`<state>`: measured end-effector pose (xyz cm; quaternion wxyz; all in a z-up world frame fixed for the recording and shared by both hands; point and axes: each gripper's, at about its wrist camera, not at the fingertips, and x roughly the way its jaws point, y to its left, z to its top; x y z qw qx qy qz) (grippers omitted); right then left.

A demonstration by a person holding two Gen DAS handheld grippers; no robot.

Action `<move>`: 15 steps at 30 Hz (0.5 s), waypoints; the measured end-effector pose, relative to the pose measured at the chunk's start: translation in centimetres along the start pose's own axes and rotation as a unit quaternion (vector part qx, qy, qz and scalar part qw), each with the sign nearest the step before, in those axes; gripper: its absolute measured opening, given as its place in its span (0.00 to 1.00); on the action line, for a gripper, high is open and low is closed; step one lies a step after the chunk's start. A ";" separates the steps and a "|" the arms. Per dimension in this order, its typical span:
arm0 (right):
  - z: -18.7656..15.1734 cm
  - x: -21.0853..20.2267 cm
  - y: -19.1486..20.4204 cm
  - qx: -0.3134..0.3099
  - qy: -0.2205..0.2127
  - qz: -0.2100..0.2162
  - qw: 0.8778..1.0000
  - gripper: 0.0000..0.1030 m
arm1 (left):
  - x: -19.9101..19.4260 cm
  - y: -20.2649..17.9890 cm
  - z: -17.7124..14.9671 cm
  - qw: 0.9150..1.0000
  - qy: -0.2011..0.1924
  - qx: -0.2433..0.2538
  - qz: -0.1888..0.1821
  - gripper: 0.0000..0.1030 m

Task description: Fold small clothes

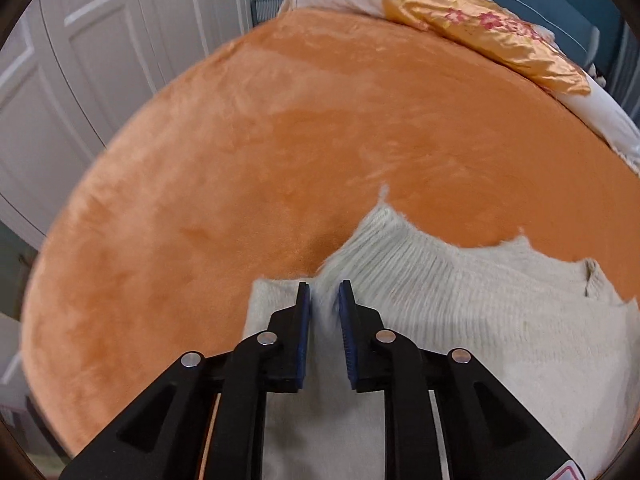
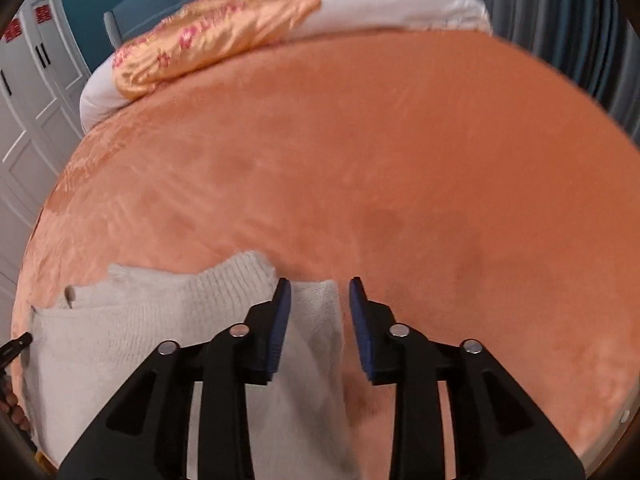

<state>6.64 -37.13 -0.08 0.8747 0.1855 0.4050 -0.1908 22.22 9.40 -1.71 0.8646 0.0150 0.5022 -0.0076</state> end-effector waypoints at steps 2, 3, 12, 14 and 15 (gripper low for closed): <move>-0.7 -1.9 0.9 0.000 -0.006 0.030 1.000 0.32 | -1.5 -0.6 -0.2 1.000 -0.007 0.008 0.005 0.20; -1.3 -2.7 1.6 -0.003 -0.006 0.039 0.999 0.31 | -2.4 -0.9 -0.6 1.000 -0.006 0.009 -0.001 0.24; -10.9 -6.8 7.4 -0.066 0.062 0.109 0.990 0.25 | -7.1 -2.0 -3.9 1.000 0.004 0.022 -0.018 0.29; -12.7 -7.3 8.5 -0.077 0.079 0.120 0.987 0.25 | -7.3 -2.0 -5.2 0.999 0.016 0.018 -0.022 0.34; -13.6 -7.2 8.9 -0.088 0.089 0.122 0.985 0.25 | -7.2 -1.8 -6.1 0.999 0.024 0.015 -0.025 0.38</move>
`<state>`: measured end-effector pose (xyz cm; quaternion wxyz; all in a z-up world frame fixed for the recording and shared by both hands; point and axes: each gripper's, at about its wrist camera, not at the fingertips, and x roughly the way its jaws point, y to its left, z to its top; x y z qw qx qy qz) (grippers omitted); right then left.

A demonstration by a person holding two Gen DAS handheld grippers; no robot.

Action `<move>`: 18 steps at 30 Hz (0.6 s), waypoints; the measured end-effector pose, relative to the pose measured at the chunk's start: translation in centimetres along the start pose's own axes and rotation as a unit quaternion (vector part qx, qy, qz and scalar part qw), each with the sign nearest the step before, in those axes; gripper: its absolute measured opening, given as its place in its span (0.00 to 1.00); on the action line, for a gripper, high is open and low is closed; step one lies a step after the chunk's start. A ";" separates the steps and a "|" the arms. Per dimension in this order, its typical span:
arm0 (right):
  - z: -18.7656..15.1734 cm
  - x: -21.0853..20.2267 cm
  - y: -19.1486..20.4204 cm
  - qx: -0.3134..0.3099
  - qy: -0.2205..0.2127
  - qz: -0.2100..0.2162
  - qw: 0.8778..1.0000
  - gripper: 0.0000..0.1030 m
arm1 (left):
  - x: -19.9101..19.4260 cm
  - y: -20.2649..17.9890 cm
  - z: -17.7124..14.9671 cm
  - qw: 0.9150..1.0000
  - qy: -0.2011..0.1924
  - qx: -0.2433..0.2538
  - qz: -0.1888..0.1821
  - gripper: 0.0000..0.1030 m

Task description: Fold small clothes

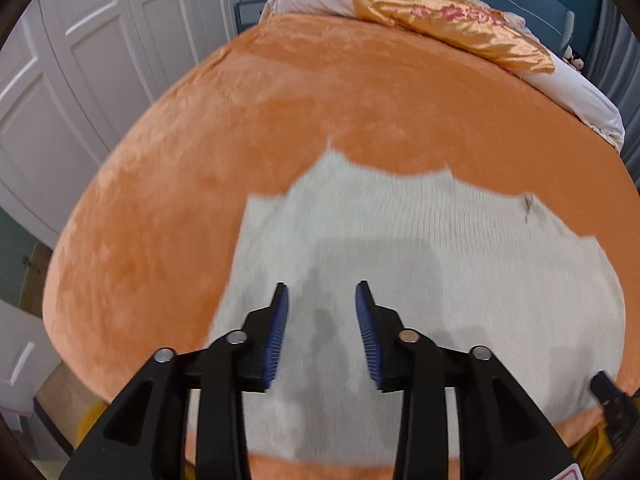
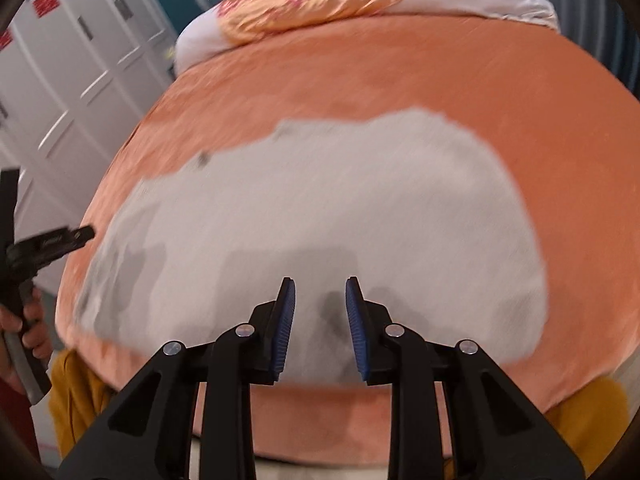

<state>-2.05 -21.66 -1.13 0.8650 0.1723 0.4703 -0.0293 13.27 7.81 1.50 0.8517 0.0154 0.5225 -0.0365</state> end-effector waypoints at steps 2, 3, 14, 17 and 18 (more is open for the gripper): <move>-1.4 1.7 0.8 -0.027 0.024 -0.020 0.999 0.25 | 0.3 0.4 -1.5 1.000 0.015 -0.008 0.000 0.39; -1.9 2.6 1.0 -0.035 0.037 -0.031 0.998 0.25 | 0.6 0.9 -2.4 1.000 0.024 -0.016 0.000 0.39; 4.2 2.3 7.4 -0.063 -0.002 0.014 0.998 0.25 | -1.1 8.6 -5.1 0.989 0.021 -0.141 -0.027 0.48; 5.5 6.0 9.0 -0.066 0.030 0.014 0.997 0.25 | -0.9 9.6 -4.7 0.986 0.017 -0.162 -0.025 0.57; 5.5 7.2 9.3 -0.066 0.041 0.010 0.997 0.25 | -0.5 9.8 -4.6 0.985 0.022 -0.168 -0.031 0.61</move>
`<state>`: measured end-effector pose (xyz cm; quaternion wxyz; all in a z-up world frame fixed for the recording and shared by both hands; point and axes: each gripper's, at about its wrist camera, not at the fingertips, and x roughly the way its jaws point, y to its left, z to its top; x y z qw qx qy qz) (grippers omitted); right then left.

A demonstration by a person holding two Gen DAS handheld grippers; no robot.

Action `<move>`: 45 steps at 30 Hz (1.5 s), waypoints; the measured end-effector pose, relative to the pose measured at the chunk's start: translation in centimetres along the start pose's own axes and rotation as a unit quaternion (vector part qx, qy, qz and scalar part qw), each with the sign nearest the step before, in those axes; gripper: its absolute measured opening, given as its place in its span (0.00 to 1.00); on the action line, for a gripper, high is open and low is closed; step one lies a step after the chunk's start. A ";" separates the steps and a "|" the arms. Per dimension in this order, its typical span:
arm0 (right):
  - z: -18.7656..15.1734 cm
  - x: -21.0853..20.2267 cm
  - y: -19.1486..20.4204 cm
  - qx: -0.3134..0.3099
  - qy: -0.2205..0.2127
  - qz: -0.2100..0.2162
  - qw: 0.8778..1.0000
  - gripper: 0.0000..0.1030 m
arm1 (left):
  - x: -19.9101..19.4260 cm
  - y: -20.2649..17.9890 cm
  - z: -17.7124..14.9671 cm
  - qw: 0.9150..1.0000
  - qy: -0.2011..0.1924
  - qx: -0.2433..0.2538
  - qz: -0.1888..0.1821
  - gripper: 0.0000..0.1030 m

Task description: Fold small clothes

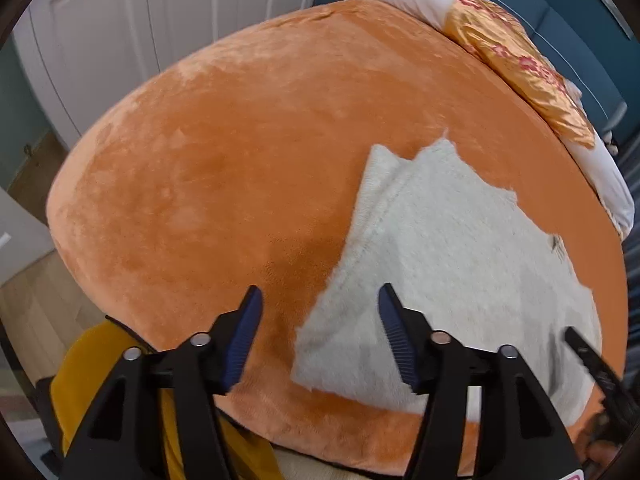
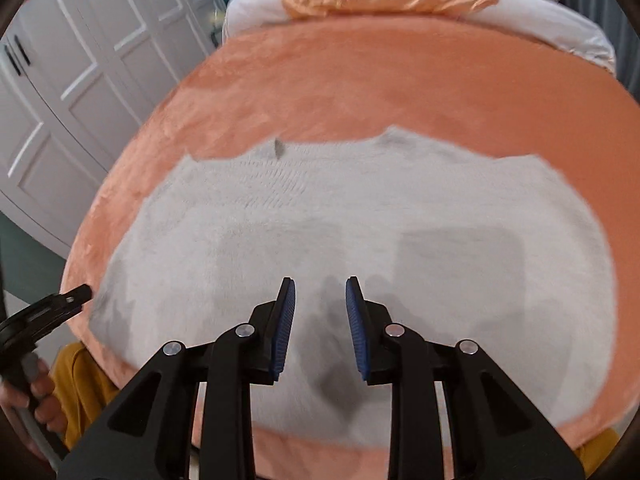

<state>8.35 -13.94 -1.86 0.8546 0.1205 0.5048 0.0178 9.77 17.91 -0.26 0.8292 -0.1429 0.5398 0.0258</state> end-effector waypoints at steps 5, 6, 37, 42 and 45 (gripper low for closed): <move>-0.7 3.6 0.7 -0.017 0.021 -0.033 0.999 0.25 | 4.1 1.0 0.3 0.997 0.060 -0.035 -0.036 0.64; -0.8 3.5 0.7 -0.018 0.021 -0.036 0.999 0.25 | 4.6 1.0 0.2 0.996 0.062 -0.040 -0.039 0.68; -12.4 -12.6 -14.7 0.132 -0.049 -0.005 0.990 0.34 | -5.8 -33.4 -9.6 0.934 -0.004 0.292 -0.204 0.09; -14.4 -13.6 -17.7 0.166 -0.050 -0.009 0.985 0.34 | 1.7 -35.8 -15.1 0.928 0.053 0.341 -0.140 0.09; -13.9 -14.2 -18.6 0.174 -0.058 -0.003 0.983 0.35 | 2.6 -35.8 -16.7 0.922 0.034 0.365 -0.124 0.11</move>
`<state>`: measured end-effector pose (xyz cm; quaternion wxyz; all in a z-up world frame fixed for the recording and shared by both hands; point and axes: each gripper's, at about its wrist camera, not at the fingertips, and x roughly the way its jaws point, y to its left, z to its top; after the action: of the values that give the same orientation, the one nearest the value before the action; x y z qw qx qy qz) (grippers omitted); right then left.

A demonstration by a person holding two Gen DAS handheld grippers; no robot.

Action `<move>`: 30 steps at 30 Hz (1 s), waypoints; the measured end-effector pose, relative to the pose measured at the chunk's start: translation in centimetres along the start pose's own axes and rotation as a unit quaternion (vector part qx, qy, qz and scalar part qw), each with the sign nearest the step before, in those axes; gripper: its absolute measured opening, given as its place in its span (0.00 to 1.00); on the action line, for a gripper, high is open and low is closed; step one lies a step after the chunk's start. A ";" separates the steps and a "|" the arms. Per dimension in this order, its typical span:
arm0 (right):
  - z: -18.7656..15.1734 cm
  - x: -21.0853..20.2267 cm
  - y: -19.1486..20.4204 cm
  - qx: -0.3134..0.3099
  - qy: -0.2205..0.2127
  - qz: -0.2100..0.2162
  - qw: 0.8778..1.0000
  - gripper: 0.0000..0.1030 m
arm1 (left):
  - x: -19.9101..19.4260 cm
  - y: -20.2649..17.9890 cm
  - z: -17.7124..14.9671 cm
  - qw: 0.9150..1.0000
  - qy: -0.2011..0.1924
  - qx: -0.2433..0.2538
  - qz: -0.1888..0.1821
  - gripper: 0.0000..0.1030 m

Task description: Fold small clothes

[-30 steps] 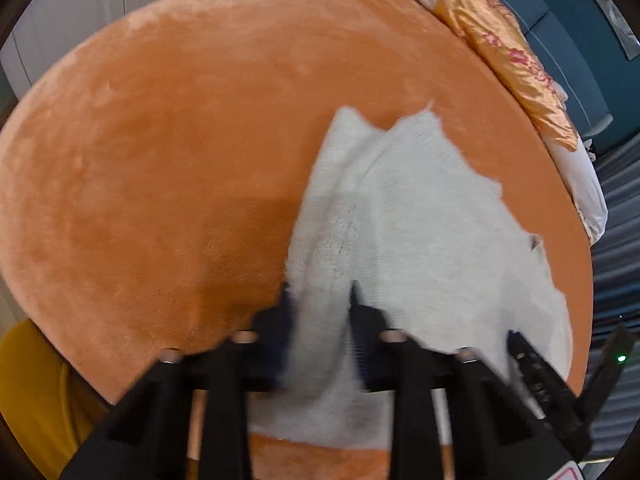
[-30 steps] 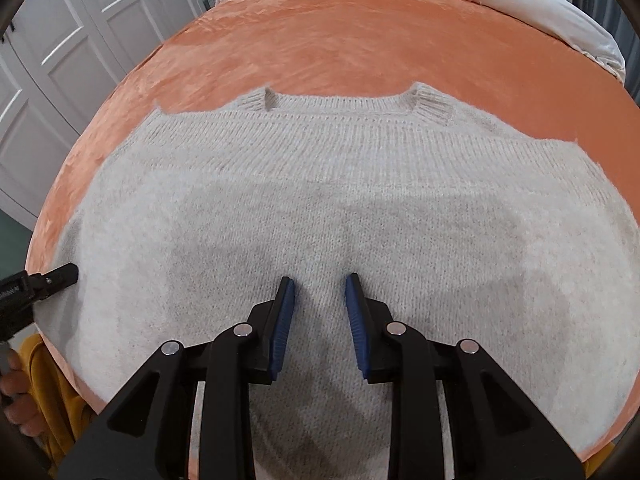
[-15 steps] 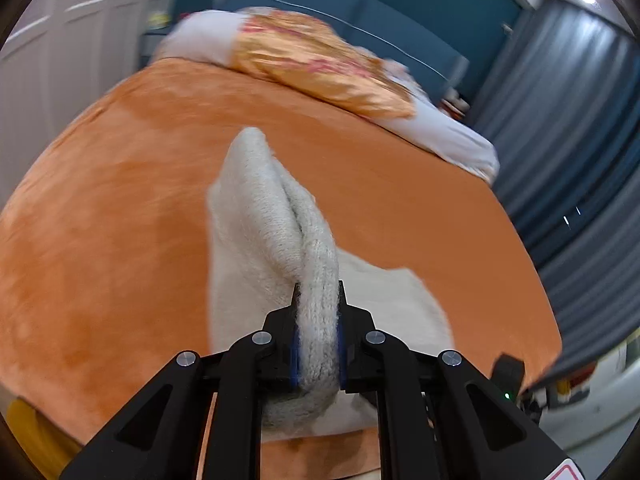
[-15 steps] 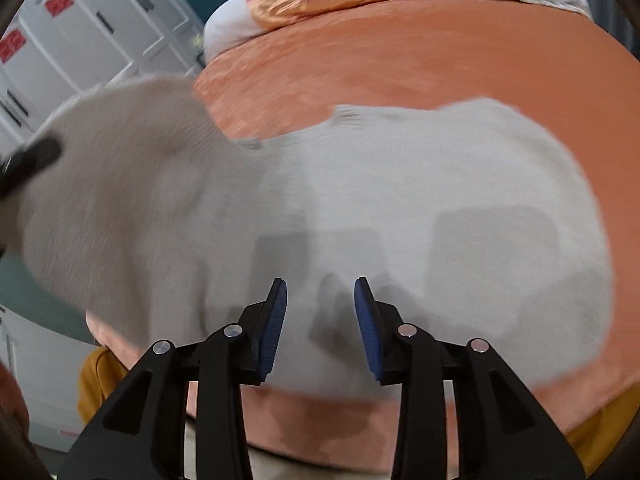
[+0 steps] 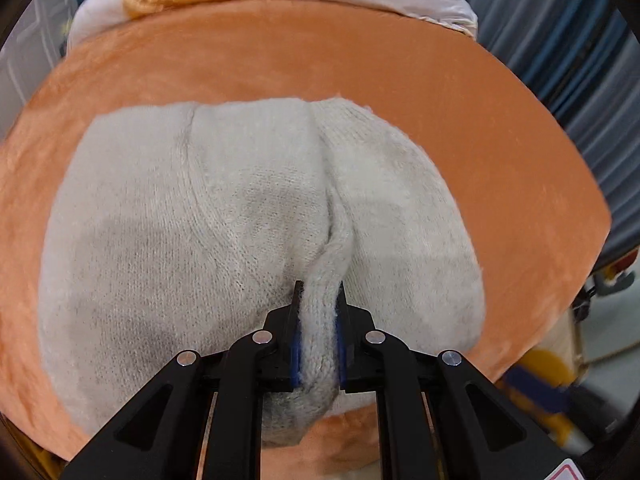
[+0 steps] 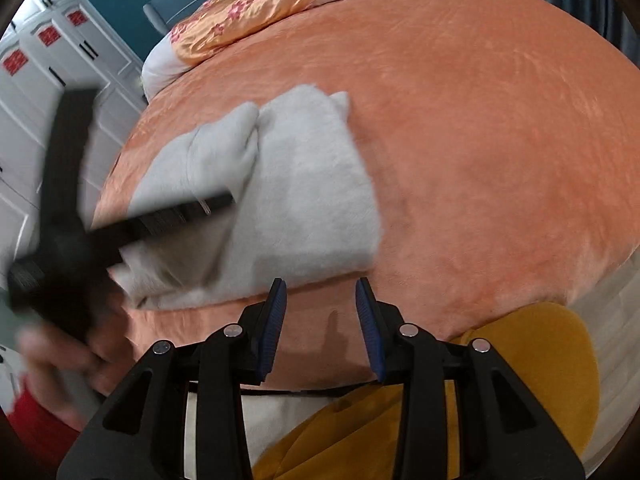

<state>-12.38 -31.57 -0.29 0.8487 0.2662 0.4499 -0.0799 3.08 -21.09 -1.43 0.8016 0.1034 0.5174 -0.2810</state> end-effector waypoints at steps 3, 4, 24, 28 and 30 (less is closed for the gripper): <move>1.9 -0.3 0.0 0.008 -0.011 0.029 0.999 0.41 | -2.1 -0.1 -0.4 1.000 -0.022 0.010 0.007 0.22; 2.6 -0.4 0.0 0.012 -0.015 0.039 0.999 0.44 | -3.0 0.3 -0.4 1.000 -0.029 0.006 -0.004 0.29; 8.9 7.3 9.2 -0.018 0.055 0.149 0.987 0.14 | -4.7 12.6 -8.4 0.992 0.024 -0.096 0.078 0.71; 11.5 0.8 8.3 -0.026 -0.044 0.186 0.981 0.13 | -5.3 12.7 -7.7 0.991 0.004 -0.098 0.086 0.70; 12.1 0.3 5.4 -0.014 -0.058 0.149 0.987 0.13 | -4.9 12.9 -7.4 0.991 0.008 -0.102 0.082 0.69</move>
<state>-1.44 -33.27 7.00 0.8796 0.3130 0.3561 0.0388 3.08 -5.45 -1.99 0.8244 0.0657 0.5392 -0.1591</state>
